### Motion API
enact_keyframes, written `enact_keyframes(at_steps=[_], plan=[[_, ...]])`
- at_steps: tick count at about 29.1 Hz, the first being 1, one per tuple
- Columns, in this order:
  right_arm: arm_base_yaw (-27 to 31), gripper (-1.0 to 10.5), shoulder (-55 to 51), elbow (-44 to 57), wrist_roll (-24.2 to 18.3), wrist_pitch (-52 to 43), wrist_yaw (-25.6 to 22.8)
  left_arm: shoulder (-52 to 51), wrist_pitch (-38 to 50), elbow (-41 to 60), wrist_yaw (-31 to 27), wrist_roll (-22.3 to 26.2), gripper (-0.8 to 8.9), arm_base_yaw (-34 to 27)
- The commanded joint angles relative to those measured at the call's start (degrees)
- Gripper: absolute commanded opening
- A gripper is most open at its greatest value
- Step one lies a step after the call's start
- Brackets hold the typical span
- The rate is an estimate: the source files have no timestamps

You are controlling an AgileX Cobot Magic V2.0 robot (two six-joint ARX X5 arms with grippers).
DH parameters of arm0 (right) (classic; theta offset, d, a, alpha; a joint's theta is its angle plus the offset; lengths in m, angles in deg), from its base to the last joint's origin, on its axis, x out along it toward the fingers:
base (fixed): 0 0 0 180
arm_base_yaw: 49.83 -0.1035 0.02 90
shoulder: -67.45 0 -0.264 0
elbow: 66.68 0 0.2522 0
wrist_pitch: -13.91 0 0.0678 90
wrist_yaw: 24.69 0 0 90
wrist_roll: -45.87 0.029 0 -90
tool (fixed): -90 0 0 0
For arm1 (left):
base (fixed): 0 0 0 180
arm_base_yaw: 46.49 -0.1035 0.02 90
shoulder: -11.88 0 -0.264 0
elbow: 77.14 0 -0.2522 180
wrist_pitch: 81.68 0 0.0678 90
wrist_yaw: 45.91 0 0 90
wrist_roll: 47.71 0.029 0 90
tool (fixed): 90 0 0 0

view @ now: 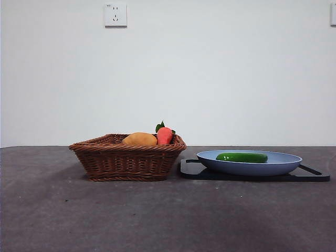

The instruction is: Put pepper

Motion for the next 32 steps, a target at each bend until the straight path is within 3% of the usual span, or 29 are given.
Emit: enact_keyframes(at_steps=[1, 12, 32], plan=[[0.02, 0.1, -2.86, 7.65, 0.74, -5.64, -0.46, -0.22, 0.52, 0.61, -0.20, -0.26, 0.08, -0.20], [0.02, 0.1, -13.40, 25.24, 1.18, -7.74, -1.62, -0.22, 0.52, 0.61, -0.22, -0.26, 0.08, -0.20], [0.02, 0.1, -15.26, 32.72, 0.94, -7.63, -3.10, -0.22, 0.52, 0.61, -0.22, -0.26, 0.08, -0.20]])
